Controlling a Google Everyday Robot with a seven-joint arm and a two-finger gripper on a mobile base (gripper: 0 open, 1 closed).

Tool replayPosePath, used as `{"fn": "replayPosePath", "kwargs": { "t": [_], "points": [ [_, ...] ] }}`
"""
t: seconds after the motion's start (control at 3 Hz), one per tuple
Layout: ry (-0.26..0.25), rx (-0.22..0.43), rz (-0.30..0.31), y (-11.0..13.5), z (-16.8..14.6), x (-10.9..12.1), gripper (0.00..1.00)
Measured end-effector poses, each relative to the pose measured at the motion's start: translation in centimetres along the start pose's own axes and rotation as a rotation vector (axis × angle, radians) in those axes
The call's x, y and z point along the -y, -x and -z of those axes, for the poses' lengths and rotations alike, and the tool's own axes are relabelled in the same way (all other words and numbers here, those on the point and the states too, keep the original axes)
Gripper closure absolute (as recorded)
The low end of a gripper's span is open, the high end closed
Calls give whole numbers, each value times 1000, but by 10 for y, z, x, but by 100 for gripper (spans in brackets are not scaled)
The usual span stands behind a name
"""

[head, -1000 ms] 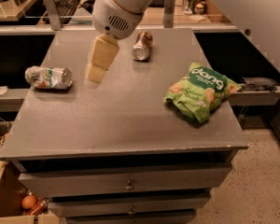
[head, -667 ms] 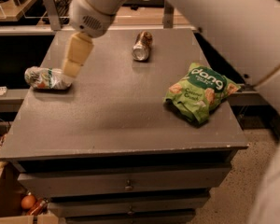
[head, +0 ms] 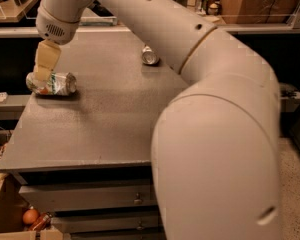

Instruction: Place 7up can upright

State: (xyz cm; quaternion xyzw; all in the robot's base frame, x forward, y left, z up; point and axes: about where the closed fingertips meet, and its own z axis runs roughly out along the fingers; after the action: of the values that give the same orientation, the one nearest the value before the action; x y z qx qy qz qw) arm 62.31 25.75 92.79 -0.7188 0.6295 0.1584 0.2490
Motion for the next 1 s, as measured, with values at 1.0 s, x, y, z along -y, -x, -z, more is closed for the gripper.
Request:
{"fn": "replayPosePath", "kwargs": {
  "t": [1.0],
  "points": [
    [70, -281, -74, -1, -80, -1, 0]
  ]
}}
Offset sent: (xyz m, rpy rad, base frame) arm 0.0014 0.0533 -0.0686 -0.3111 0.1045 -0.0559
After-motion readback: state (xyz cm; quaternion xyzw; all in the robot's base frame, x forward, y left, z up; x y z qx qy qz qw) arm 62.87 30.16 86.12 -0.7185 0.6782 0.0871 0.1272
